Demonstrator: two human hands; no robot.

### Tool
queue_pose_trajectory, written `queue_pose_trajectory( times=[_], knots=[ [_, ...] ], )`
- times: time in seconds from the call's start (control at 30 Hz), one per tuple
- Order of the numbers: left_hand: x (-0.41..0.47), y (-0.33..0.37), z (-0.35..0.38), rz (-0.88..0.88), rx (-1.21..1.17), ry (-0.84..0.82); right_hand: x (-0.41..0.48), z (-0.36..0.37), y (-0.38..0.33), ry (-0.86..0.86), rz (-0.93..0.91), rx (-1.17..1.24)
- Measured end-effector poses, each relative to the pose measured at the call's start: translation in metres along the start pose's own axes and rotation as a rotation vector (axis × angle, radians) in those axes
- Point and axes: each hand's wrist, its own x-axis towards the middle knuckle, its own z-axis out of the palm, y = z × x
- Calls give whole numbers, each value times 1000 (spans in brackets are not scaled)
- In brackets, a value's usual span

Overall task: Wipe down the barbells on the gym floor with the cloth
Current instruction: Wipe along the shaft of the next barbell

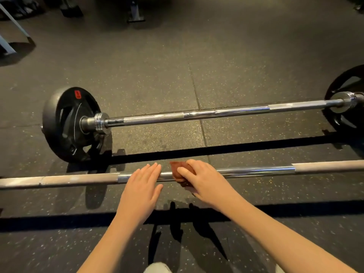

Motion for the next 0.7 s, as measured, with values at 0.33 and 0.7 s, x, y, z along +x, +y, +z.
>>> queue_pose_trajectory(
  times=[0.33, 0.7],
  knots=[
    [3, -6, 1, 29, -67, 44, 13, 3, -10, 17, 52, -76],
    [2, -11, -1, 68, -109, 10, 19, -5, -38, 103, 569, 86]
  ],
)
